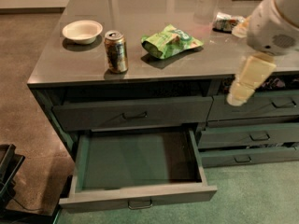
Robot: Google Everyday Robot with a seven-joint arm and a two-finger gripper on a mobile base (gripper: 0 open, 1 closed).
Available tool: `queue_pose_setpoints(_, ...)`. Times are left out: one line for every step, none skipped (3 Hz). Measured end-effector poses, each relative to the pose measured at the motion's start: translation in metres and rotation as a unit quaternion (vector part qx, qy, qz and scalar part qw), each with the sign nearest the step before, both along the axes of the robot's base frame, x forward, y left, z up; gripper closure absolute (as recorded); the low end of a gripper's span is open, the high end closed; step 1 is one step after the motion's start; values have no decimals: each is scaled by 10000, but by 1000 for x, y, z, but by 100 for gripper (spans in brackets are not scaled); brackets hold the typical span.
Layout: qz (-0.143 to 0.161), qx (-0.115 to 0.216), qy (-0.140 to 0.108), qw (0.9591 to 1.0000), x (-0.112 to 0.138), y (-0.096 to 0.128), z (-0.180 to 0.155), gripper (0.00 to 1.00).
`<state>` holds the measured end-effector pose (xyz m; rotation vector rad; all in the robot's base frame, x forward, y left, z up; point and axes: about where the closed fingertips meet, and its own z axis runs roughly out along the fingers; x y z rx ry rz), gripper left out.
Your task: Place orange can into middle drawer
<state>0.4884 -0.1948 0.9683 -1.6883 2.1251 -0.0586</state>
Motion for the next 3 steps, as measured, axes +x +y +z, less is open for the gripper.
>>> queue_pose_setpoints(67, 379, -286, 9989, 38, 24, -5, 0)
queue_pose_setpoints(202, 822, -535, 9950, 74, 59, -6, 0)
queue_pose_setpoints(449, 1397, -736, 9864, 106, 111, -5, 0)
